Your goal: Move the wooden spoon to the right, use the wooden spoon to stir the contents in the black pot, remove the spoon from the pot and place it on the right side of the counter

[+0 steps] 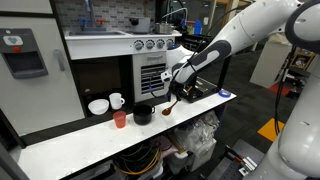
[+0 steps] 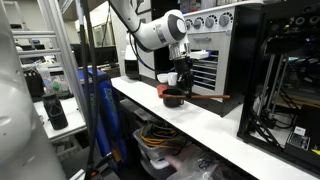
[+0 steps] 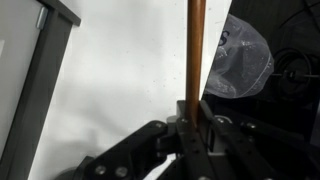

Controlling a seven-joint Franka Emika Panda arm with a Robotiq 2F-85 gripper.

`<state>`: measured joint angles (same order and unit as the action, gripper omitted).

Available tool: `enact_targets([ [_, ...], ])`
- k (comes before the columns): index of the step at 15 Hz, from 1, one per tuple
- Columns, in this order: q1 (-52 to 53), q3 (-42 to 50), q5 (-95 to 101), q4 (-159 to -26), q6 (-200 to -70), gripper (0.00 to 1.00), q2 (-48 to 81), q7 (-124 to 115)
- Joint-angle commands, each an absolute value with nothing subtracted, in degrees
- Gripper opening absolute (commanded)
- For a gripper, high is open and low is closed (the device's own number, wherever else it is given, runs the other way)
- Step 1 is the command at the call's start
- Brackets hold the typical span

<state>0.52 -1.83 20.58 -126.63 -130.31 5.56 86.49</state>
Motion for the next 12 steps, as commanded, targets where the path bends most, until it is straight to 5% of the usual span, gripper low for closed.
enact_targets([
  [1,-0.53,-1.46,20.00,-130.13,-137.97,0.03,4.95,92.56],
  [12,-2.62,0.13,17.07,-139.22,-153.50,0.03,5.27,101.03],
])
